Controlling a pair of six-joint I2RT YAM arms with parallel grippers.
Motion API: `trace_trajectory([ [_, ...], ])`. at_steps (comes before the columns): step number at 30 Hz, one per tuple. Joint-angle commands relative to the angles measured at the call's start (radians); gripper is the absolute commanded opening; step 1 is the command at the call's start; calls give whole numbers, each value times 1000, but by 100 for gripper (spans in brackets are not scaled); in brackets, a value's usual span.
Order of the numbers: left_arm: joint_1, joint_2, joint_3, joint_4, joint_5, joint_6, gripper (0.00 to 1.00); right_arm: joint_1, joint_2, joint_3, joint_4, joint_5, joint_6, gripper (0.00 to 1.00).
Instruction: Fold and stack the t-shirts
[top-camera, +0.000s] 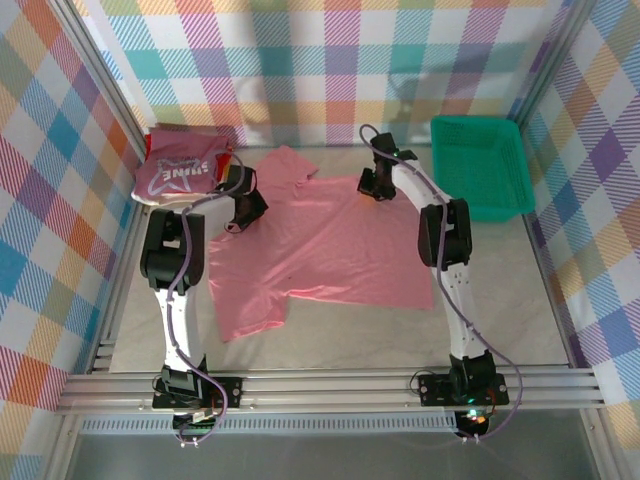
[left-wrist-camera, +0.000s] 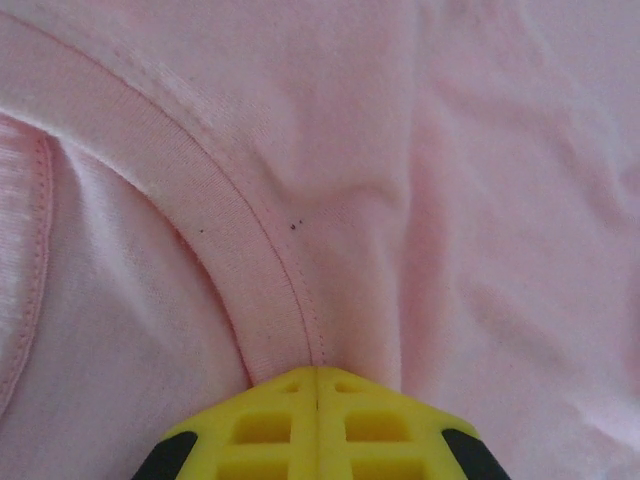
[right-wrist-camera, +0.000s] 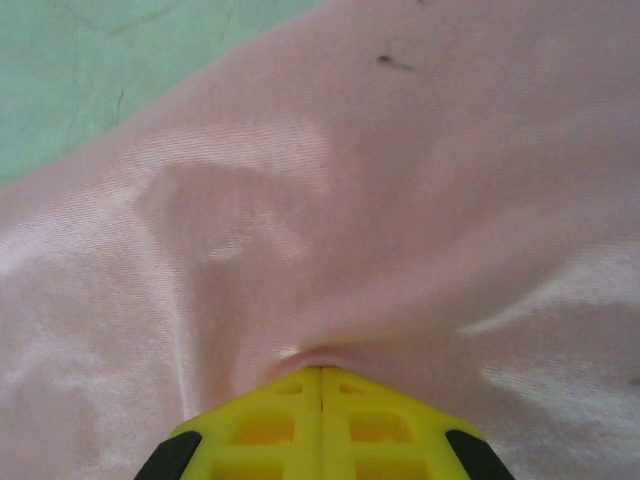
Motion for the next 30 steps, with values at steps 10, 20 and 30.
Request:
trace_trajectory([
  [10,-10,-5,-5,-83,-77,39,0,-117,-169,-141,-33,69,-9,0],
  [20,-10,-38,-5,-98,-96,54,0,-212,-254,-312,19,101,-24,0],
  [30,-16,-162,-100,-45,-93,42,0,-216,-376,-392,60,-52,-79,0],
])
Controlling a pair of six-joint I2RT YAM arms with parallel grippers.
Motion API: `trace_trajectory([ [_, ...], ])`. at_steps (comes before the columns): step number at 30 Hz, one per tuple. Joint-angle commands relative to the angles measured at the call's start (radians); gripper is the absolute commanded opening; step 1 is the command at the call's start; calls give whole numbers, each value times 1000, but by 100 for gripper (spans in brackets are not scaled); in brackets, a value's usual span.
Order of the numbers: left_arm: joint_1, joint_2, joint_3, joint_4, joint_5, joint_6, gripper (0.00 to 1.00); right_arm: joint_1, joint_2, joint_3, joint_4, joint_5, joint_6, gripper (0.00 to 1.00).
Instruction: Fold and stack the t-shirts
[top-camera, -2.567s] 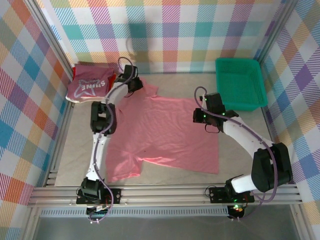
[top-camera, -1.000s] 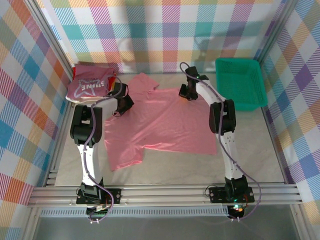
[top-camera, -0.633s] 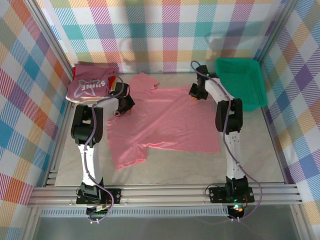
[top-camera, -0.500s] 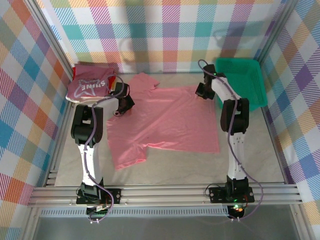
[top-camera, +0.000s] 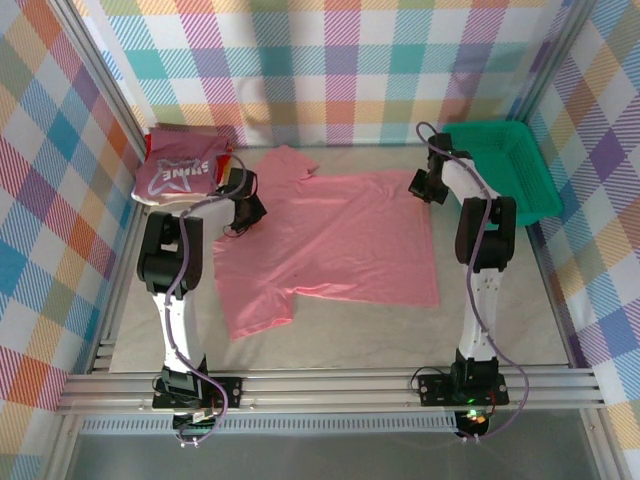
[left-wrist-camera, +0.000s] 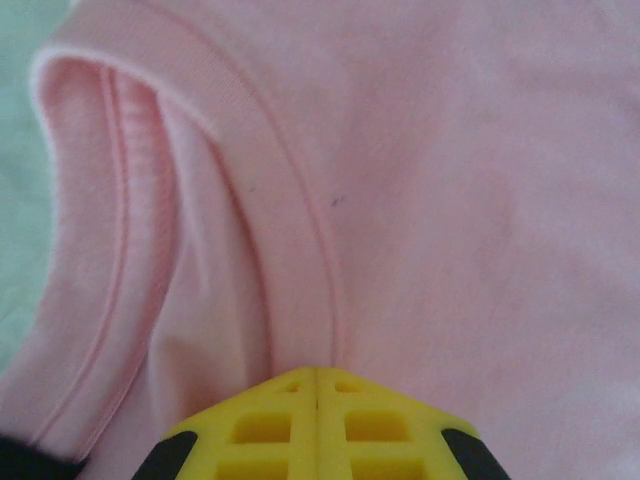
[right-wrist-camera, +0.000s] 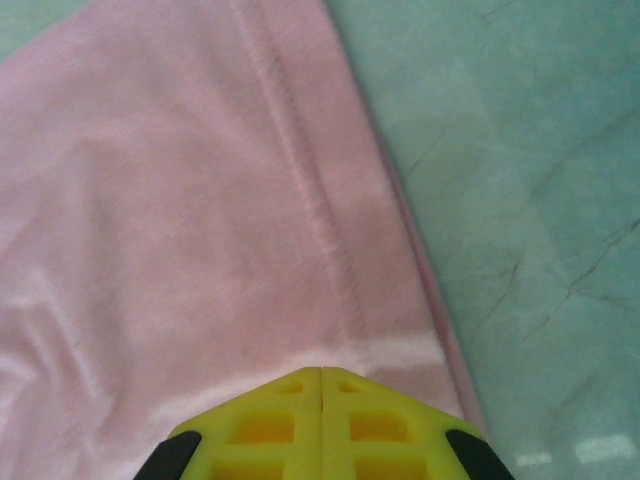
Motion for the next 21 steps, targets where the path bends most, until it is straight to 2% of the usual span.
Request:
trace_trajectory([
  [1,-9,-121,-44,-10,-20,10,0,16,-132,-36,22,-97,-38,0],
  [4,-9,-217,-72,-41,-23,42,1,42,-241,-128,52,-134,-44,1],
  [8,-22,-423,-180,-117,-36,58,16,96,-429,-303,62,-186,-43,14],
  [9,-32,-490,-223,-151,-50,57,20,115,-494,-372,70,-182,-49,19],
  [11,-62,-629,-317,-239,-84,42,27,154,-636,-553,113,-161,-46,23],
  [13,-105,-765,-420,-354,-97,10,34,205,-815,-767,206,-179,-60,33],
  [15,-145,-906,-513,-531,-111,-69,36,287,-1003,-957,233,-73,-57,37],
  [17,-169,-1011,-592,-673,-81,-145,41,357,-1171,-1117,257,-13,-48,40],
  [18,-190,-1054,-625,-743,-77,-189,42,378,-1249,-1190,256,15,-28,41],
  [20,-261,-1114,-660,-822,-104,-296,53,390,-1365,-1293,237,57,10,41],
  [21,-287,-1129,-669,-834,-94,-355,52,391,-1411,-1330,228,73,18,42],
])
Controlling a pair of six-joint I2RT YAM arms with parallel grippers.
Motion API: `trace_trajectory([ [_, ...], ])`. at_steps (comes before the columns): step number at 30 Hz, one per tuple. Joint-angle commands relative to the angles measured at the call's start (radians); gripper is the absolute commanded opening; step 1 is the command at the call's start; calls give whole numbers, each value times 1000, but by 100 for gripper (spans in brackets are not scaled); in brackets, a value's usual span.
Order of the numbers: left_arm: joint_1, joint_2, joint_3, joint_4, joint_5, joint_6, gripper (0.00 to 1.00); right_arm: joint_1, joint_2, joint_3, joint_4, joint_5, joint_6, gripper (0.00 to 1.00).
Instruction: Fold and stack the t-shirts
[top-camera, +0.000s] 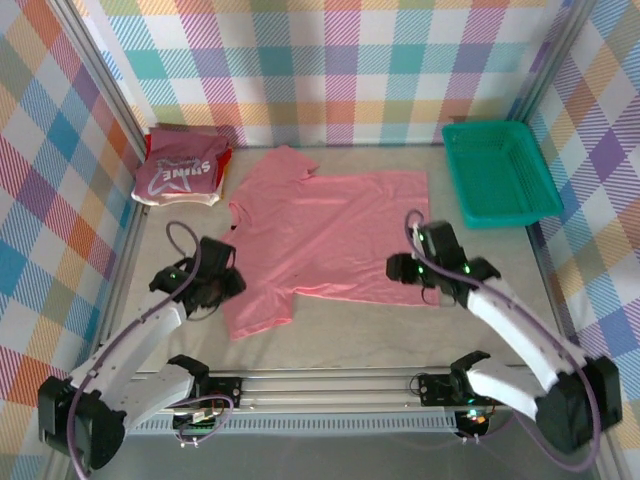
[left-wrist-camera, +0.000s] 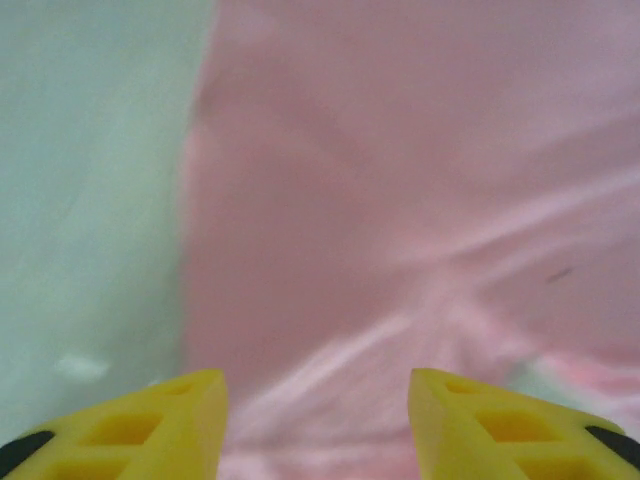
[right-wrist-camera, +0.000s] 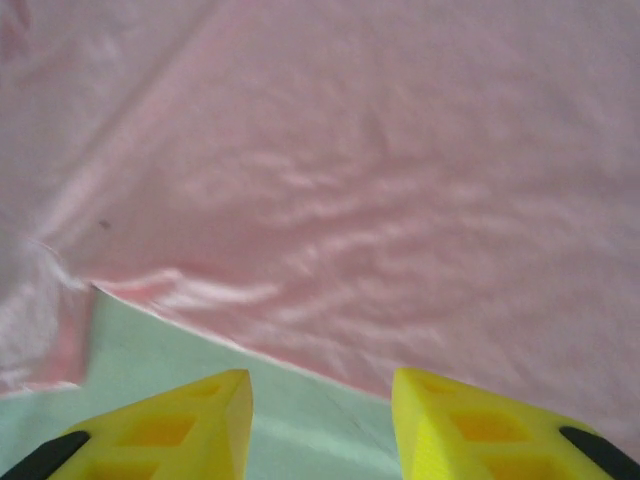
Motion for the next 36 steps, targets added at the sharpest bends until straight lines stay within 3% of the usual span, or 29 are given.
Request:
trace_trajectory([
  [1,-64,-50,-47,-216,11,-224,52,0,-107,-107,5,124,48,42],
  [4,-72,-58,-118,-180,41,-306,52,0,-126,-153,8,159,34,43],
  [10,-75,23,-189,-25,95,-289,51,0,9,-136,82,152,1,45],
  [17,-75,74,-249,114,133,-273,47,0,24,-155,178,130,-5,46],
  [20,-76,83,-267,123,136,-268,41,0,20,-159,179,132,5,47],
  [26,-77,70,-283,135,127,-267,6,0,1,-171,153,171,63,48],
  [29,-76,48,-269,118,116,-260,1,-4,-8,-134,28,256,128,47],
  [32,-75,15,-256,106,101,-258,0,-82,-22,-112,-99,253,204,46],
  [36,-74,-12,-242,102,87,-253,0,-295,-24,-117,-181,41,235,48],
])
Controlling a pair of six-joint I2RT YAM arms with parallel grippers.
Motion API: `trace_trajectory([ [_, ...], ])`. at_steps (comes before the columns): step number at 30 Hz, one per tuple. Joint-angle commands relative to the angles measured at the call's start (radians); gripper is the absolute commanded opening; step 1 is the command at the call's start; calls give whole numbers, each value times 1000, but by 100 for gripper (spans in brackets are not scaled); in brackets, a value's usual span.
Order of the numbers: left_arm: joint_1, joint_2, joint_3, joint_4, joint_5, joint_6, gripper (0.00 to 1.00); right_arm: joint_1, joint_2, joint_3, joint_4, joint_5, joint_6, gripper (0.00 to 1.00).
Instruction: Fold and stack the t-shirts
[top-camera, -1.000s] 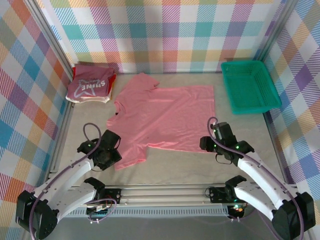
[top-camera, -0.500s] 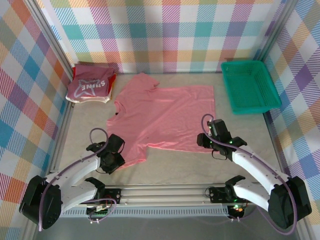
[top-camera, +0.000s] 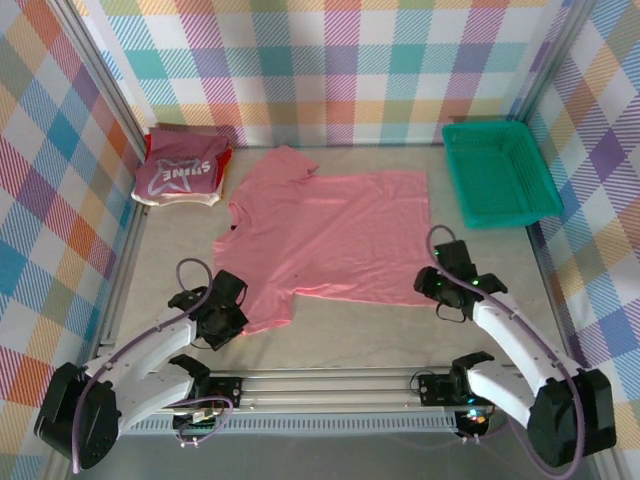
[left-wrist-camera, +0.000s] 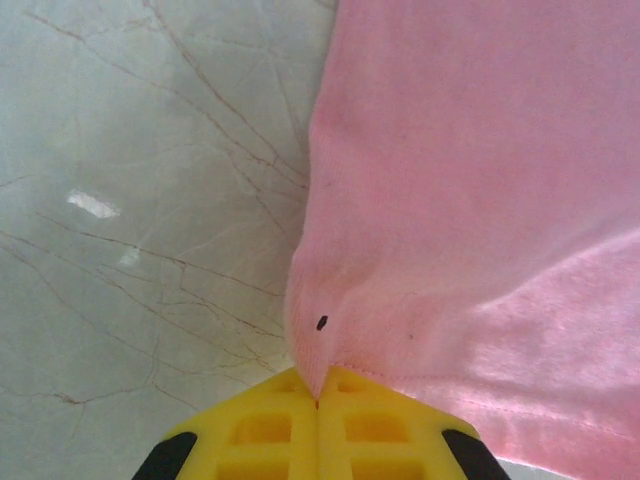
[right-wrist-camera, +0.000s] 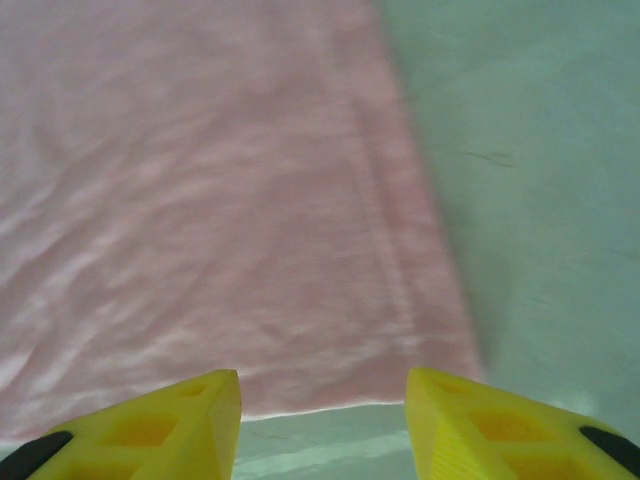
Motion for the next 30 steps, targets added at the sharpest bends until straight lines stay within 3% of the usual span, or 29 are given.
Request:
trace_trajectory([
  [1,-7,-21,31,-11,-28,7,0,-119,6,29,-146,-138,60,48],
  [10,4,-33,19,37,-32,46,0,-198,116,-2,-56,-262,1,48],
  [18,8,-40,20,35,-41,63,0,-198,176,-28,-1,-244,13,47],
  [23,12,-30,23,44,-33,67,0,-198,178,-39,-62,-139,64,46],
  [30,14,-4,23,66,-24,78,0,-198,214,-59,43,-215,62,42],
])
